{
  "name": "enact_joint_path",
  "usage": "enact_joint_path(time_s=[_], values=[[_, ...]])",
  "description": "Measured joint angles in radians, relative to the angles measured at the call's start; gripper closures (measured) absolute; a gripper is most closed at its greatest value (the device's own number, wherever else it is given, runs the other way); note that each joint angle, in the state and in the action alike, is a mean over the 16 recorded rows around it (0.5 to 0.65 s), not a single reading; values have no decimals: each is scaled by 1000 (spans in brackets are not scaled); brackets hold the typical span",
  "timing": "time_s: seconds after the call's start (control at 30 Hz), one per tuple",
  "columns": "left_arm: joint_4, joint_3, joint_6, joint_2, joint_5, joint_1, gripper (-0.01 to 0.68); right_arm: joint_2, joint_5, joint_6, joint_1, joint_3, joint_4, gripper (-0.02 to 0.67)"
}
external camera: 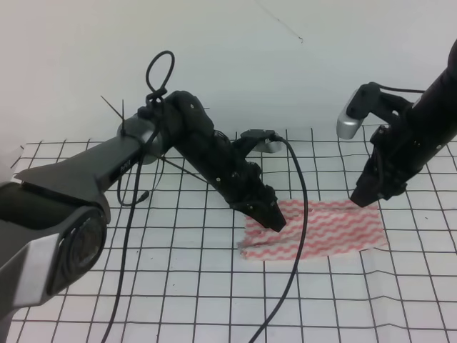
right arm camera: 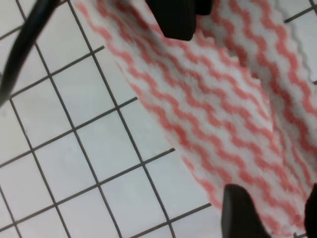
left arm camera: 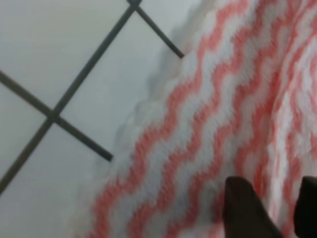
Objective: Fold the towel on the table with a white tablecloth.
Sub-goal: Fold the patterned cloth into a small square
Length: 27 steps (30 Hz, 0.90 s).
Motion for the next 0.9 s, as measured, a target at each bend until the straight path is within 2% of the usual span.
enact_joint_path(time_s=[0.4, 0.9], values=[[1, 0, -4, 0, 0, 0, 639, 0, -13, 7, 0, 1, -4, 367], [11, -43, -14, -1, 0, 0, 672, 0, -22, 22, 0, 1, -6, 367]])
